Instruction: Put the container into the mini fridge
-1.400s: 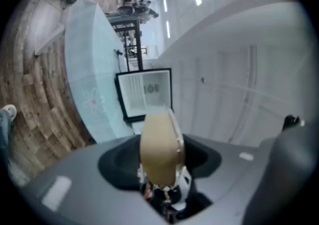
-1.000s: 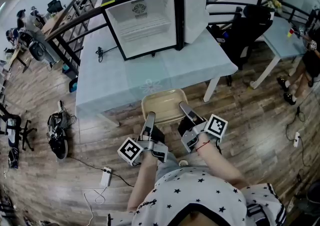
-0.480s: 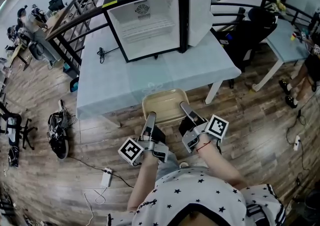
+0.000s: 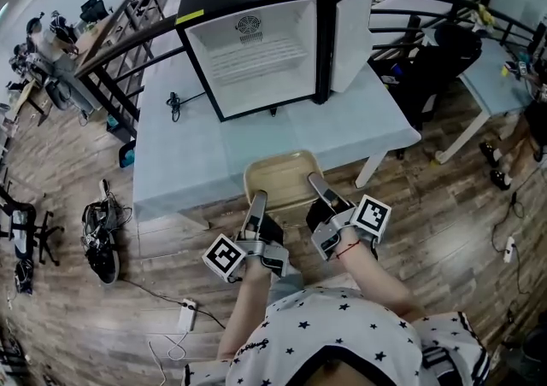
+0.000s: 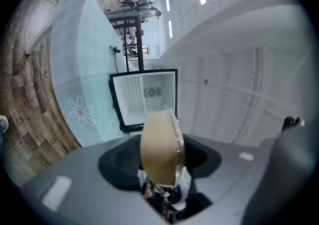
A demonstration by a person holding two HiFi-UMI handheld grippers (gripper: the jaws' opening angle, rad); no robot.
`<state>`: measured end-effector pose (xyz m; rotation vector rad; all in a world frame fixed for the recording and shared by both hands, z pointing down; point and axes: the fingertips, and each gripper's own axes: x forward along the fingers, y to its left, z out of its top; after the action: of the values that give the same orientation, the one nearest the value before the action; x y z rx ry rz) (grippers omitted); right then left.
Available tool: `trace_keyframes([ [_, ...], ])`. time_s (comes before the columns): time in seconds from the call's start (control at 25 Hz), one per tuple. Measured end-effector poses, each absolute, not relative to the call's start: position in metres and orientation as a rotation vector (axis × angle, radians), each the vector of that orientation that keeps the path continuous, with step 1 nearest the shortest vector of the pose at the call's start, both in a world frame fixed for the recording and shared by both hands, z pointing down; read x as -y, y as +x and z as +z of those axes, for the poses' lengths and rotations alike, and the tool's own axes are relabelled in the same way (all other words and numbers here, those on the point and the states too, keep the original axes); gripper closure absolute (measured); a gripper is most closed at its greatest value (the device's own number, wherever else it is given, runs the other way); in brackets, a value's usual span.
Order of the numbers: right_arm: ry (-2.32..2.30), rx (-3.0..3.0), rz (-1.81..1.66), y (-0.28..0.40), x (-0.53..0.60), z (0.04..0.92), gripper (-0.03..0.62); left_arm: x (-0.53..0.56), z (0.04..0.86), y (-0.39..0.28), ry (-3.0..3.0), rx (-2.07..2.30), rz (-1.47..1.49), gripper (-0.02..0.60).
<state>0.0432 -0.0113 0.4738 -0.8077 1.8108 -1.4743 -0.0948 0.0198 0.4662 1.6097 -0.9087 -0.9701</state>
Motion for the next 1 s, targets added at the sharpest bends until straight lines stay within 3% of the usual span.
trace_keyframes([
  [1.0, -0.928, -1.752, -1.400, -0.014, 0.149, 0.470, 0.372, 0.135, 0.467, -0.155, 1.629, 0.786, -0.888, 0.356],
])
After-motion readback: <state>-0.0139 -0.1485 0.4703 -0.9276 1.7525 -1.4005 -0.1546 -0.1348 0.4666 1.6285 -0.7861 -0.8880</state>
